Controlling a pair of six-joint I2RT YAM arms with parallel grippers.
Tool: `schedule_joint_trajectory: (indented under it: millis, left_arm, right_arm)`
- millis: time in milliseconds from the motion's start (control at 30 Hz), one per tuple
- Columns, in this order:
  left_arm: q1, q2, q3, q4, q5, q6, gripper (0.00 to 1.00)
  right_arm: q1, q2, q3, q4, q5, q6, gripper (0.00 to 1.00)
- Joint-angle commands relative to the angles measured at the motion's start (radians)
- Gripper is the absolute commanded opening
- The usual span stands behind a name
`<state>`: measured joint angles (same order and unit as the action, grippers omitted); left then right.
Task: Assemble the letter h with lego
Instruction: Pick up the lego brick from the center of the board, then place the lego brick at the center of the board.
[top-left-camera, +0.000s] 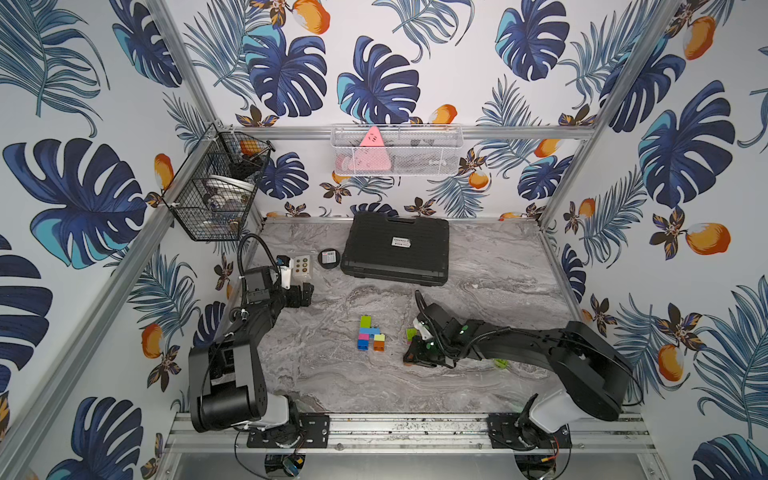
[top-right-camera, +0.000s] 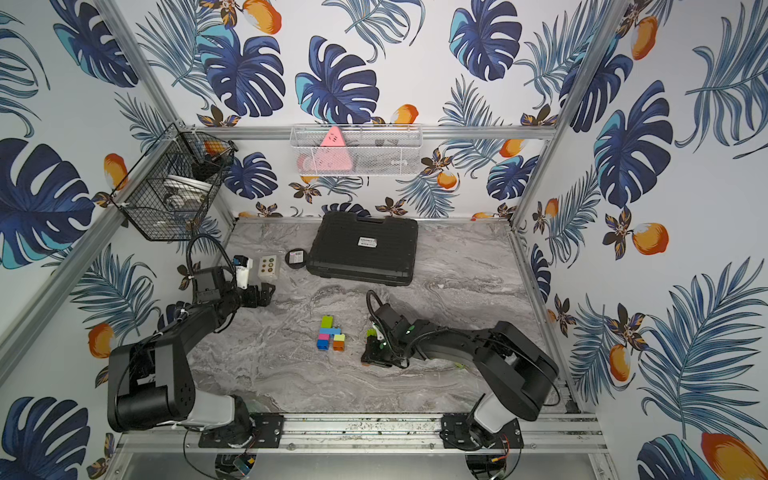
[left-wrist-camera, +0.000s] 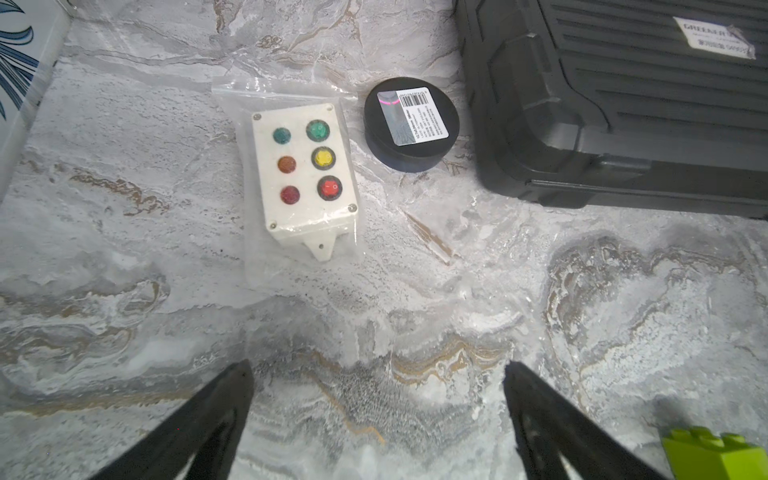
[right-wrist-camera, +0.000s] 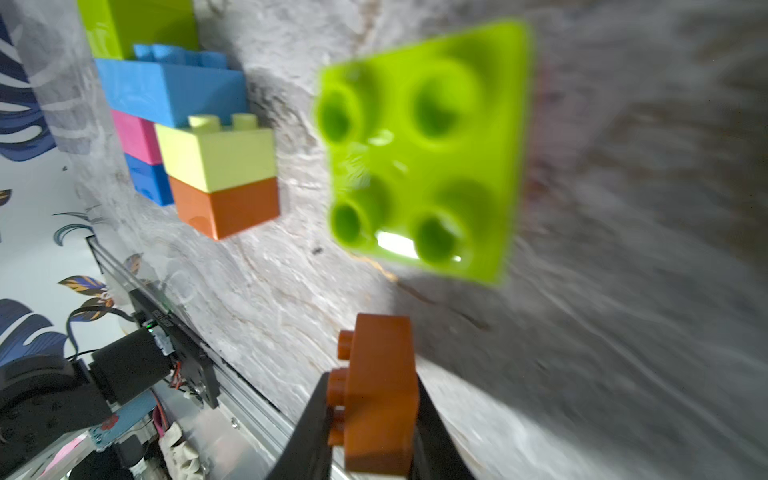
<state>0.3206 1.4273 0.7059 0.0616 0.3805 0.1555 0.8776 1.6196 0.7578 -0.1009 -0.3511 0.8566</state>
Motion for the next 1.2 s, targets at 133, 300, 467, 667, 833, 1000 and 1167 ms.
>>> schedule_joint_trajectory:
  millis: [133, 300, 467, 667, 833, 1000, 1167]
  left_arm:
    - [0.0, -0.018, -0.011, 0.03, 0.0, 0.012, 0.99]
    - [0.001, -0.015, -0.008, 0.027, -0.001, 0.01, 0.99]
    - [0.0, -0.016, -0.008, 0.026, 0.001, 0.009, 0.99]
    - [0.001, -0.019, -0.012, 0.029, 0.003, 0.01, 0.99]
    - [0.001, -0.024, -0.016, 0.031, 0.005, 0.012, 0.99]
    - [0.001, -0.026, -0.017, 0.033, 0.007, 0.011, 0.99]
    - [0.001, -0.033, -0.023, 0.037, 0.009, 0.012, 0.99]
  right_arm:
    - [-0.008, 0.049, 0.002, 0.063, 0.022, 0.001, 0.32]
    - [-0.028, 0.009, -0.019, -0.07, 0.104, -0.014, 0.42]
    - [-0.028, -0.022, -0.053, -0.089, 0.126, 0.001, 0.46]
    - [-0.028, -0.112, -0.074, -0.153, 0.163, 0.019, 0.52]
    - [-0.027, -0.249, -0.077, -0.332, 0.268, 0.078, 0.62]
    - [-0.046, -0.366, 0.0, -0.677, 0.546, 0.212, 0.65]
    - [-0.244, -0.429, 0.008, -0.925, 0.702, 0.335, 0.72]
